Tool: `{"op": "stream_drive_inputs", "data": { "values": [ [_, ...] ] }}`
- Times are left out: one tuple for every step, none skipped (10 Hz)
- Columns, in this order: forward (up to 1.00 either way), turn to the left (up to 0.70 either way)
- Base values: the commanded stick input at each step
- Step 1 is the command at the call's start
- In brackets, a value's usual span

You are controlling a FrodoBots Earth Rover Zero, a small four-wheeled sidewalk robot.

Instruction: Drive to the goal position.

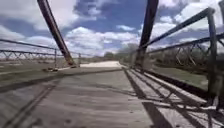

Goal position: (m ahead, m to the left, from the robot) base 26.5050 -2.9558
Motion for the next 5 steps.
{"op": "stream_drive_inputs", "data": {
  "values": [
    [1.00,-0.05],
    [1.00,-0.21],
    [1.00,0.00],
    [1.00,0.00],
    [1.00,0.00]
  ]
}}
